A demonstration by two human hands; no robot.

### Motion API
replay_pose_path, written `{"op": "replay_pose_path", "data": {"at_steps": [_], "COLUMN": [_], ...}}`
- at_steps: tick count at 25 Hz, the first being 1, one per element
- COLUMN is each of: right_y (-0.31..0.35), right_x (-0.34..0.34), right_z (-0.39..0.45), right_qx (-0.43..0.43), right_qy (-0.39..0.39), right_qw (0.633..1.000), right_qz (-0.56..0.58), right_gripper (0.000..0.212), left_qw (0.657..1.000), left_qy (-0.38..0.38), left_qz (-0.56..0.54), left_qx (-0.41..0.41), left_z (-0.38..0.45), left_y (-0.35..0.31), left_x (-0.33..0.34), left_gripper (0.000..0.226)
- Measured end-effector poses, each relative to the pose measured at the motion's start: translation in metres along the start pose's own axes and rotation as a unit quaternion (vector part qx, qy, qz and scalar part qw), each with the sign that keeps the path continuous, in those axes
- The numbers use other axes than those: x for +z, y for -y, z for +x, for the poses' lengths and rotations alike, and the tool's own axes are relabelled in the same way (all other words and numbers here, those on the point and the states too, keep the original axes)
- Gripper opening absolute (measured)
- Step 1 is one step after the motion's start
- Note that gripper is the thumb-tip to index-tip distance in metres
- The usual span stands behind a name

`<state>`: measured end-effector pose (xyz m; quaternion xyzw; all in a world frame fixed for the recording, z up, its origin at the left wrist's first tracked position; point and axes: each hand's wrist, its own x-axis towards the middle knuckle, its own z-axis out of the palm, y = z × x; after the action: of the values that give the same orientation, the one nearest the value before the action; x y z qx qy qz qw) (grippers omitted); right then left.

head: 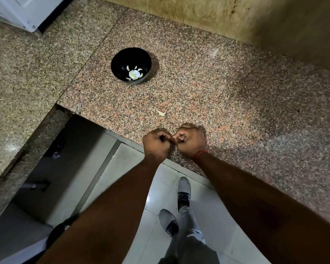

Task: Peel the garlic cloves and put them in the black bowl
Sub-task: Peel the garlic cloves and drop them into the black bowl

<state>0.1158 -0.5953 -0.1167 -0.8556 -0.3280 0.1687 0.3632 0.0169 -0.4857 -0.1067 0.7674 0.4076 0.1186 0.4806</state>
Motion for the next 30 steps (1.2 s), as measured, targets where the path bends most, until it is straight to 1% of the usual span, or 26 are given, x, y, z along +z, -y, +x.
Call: {"op": "replay_pose_path", "data": {"at_steps": [2, 4, 5, 9, 11, 13, 15, 18, 19, 21, 25, 28, 30], "right_y": [0.0, 0.0, 0.0, 0.001, 0.003, 0.004, 0.003, 0.002, 0.003, 0.001, 0.002, 0.002, 0.002], "right_x": [0.0, 0.0, -0.001, -0.002, -0.002, -0.002, -0.002, 0.0, 0.001, 0.001, 0.001, -0.001, -0.001], "right_z": [0.0, -0.001, -0.001, -0.005, -0.006, -0.007, -0.007, -0.007, -0.007, -0.007, -0.009, -0.01, -0.01], "right_qx": [-0.004, -0.009, -0.013, -0.018, -0.018, -0.02, -0.022, -0.021, -0.019, -0.02, -0.023, -0.027, -0.033], "right_qy": [0.0, -0.002, -0.004, -0.004, -0.004, -0.01, -0.013, -0.009, -0.009, -0.006, -0.001, 0.001, 0.001], "right_qw": [1.0, 1.0, 1.0, 1.0, 1.0, 1.0, 0.999, 0.999, 0.999, 0.999, 1.0, 0.999, 0.999], "right_qz": [-0.001, 0.003, 0.001, -0.015, -0.02, -0.02, -0.025, -0.038, -0.039, -0.033, -0.014, -0.019, -0.035], "right_gripper": [0.017, 0.016, 0.016, 0.016, 0.016, 0.016, 0.015, 0.012, 0.011, 0.011, 0.01, 0.01, 0.013], "left_qw": [0.999, 0.994, 0.992, 0.98, 0.975, 0.978, 0.986, 0.995, 0.996, 0.994, 0.987, 0.988, 0.994], "left_qy": [0.003, -0.004, 0.0, 0.061, 0.066, 0.065, 0.06, 0.033, 0.026, 0.031, 0.035, 0.039, 0.044], "left_qz": [-0.019, -0.028, -0.034, -0.136, -0.149, -0.139, -0.111, -0.039, -0.006, 0.022, 0.115, 0.11, 0.057], "left_qx": [-0.05, -0.104, -0.118, -0.129, -0.148, -0.14, -0.112, -0.089, -0.089, -0.101, -0.106, -0.098, -0.081], "left_z": [0.003, 0.007, 0.007, -0.004, -0.006, -0.003, -0.004, 0.001, 0.003, 0.009, 0.013, 0.009, 0.003], "left_y": [-0.005, -0.006, -0.008, -0.013, -0.013, -0.011, -0.012, -0.012, -0.012, -0.013, -0.022, -0.027, -0.021], "left_x": [0.002, 0.003, 0.002, -0.011, -0.013, -0.011, -0.008, -0.007, -0.007, -0.006, -0.007, -0.008, -0.01], "left_gripper": [0.016, 0.014, 0.013, 0.008, 0.011, 0.014, 0.016, 0.017, 0.017, 0.016, 0.021, 0.018, 0.017]}}
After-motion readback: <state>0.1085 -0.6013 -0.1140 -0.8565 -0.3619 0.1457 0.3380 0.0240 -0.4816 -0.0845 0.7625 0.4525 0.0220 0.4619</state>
